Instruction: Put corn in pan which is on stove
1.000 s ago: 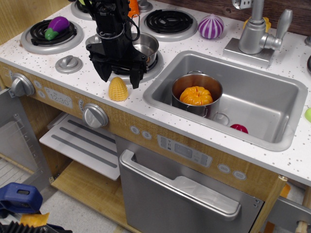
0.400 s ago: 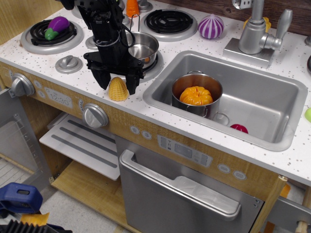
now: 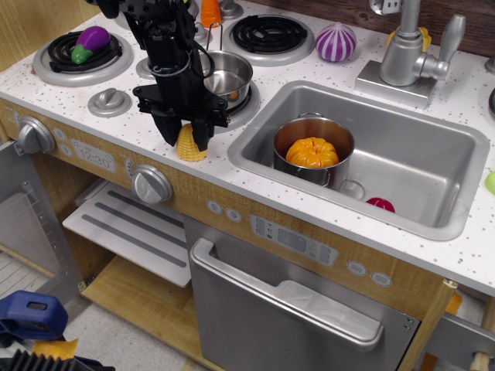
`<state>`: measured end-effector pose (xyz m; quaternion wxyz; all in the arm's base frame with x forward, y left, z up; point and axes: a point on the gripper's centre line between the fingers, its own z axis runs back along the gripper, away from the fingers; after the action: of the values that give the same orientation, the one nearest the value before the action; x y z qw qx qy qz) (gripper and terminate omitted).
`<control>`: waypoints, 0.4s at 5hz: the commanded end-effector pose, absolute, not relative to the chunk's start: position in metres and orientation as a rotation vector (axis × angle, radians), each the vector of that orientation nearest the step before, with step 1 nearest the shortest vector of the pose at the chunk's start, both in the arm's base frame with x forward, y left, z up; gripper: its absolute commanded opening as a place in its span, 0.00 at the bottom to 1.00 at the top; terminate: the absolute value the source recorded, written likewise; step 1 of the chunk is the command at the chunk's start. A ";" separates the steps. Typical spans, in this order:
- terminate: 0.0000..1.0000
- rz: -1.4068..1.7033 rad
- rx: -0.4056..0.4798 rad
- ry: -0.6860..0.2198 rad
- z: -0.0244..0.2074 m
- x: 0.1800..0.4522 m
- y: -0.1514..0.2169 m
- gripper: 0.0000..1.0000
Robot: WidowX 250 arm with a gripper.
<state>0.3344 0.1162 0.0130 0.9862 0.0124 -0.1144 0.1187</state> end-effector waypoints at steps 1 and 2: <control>0.00 0.158 0.150 -0.311 0.063 0.344 0.124 0.00; 0.00 0.094 0.216 -0.307 0.093 0.348 0.132 0.00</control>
<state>0.3426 0.1309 0.0747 0.9861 0.1101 -0.1189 0.0366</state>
